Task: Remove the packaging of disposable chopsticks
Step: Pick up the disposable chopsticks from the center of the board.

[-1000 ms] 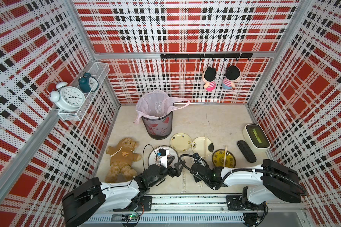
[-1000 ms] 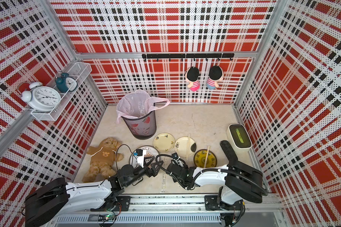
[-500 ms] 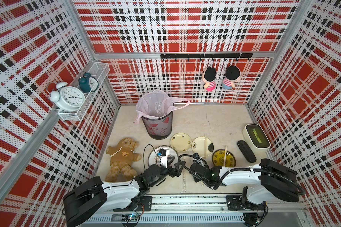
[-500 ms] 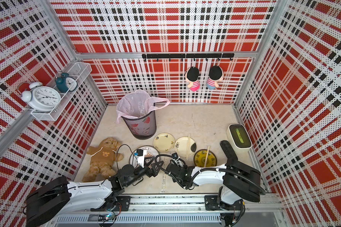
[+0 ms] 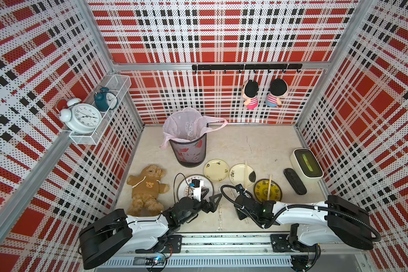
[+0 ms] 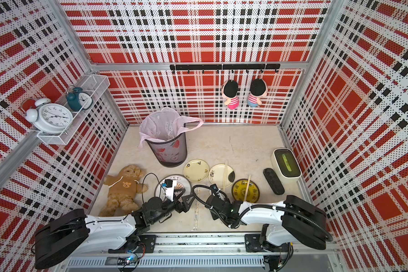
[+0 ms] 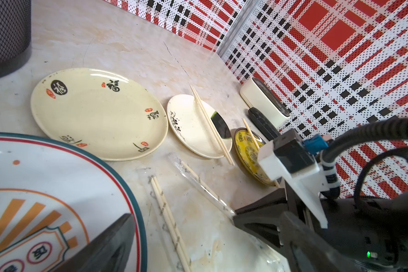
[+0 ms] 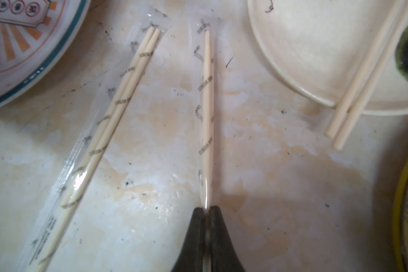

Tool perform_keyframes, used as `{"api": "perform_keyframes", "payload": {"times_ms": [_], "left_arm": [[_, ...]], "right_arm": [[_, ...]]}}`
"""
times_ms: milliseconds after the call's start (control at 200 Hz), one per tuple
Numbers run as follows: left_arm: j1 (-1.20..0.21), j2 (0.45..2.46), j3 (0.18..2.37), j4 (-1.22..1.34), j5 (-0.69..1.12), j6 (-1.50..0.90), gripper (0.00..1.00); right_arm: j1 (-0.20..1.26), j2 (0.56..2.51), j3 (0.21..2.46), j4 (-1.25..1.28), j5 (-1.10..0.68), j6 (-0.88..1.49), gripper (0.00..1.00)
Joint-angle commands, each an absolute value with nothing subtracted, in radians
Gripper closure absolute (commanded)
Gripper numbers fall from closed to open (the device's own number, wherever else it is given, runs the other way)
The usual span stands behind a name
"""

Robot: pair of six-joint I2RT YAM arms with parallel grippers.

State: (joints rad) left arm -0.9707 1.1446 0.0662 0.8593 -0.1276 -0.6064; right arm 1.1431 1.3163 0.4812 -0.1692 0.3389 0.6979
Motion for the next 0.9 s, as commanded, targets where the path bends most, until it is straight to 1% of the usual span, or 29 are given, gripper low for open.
{"api": "perform_keyframes", "payload": {"times_ms": [0, 170, 311, 351, 461, 586, 641, 737, 897], "left_arm": [[-0.976, 1.144, 0.073, 0.914, -0.106, -0.606, 0.02], [-0.977, 1.141, 0.071, 0.974, -0.059, -0.609, 0.00], [-0.977, 1.136, 0.059, 1.086, 0.026, -0.599, 0.02], [-0.975, 1.131, 0.061, 1.120, 0.054, -0.590, 0.02], [-0.955, 1.101, 0.077, 1.165, 0.115, -0.567, 0.06], [-0.908, 1.058, 0.119, 1.116, 0.181, -0.548, 0.04], [-0.874, 1.052, 0.132, 1.108, 0.209, -0.547, 0.02], [-0.825, 1.065, 0.156, 1.124, 0.263, -0.552, 0.03], [-0.831, 1.090, 0.191, 1.195, 0.308, -0.511, 0.08]], "right_arm": [[1.138, 1.250, 0.461, -0.116, 0.335, 0.656, 0.95], [1.120, 1.145, 0.405, -0.049, 0.318, 0.616, 0.95], [1.072, 1.071, 0.364, 0.087, 0.231, 0.560, 0.95], [1.055, 1.050, 0.350, 0.138, 0.212, 0.501, 0.96], [0.992, 1.016, 0.331, 0.258, 0.077, 0.438, 0.96], [0.940, 0.974, 0.313, 0.354, 0.002, 0.398, 0.98], [0.904, 0.957, 0.306, 0.392, -0.054, 0.392, 0.98], [0.849, 0.934, 0.294, 0.468, -0.161, 0.371, 0.99], [0.824, 0.895, 0.261, 0.611, -0.305, 0.332, 1.00]]}}
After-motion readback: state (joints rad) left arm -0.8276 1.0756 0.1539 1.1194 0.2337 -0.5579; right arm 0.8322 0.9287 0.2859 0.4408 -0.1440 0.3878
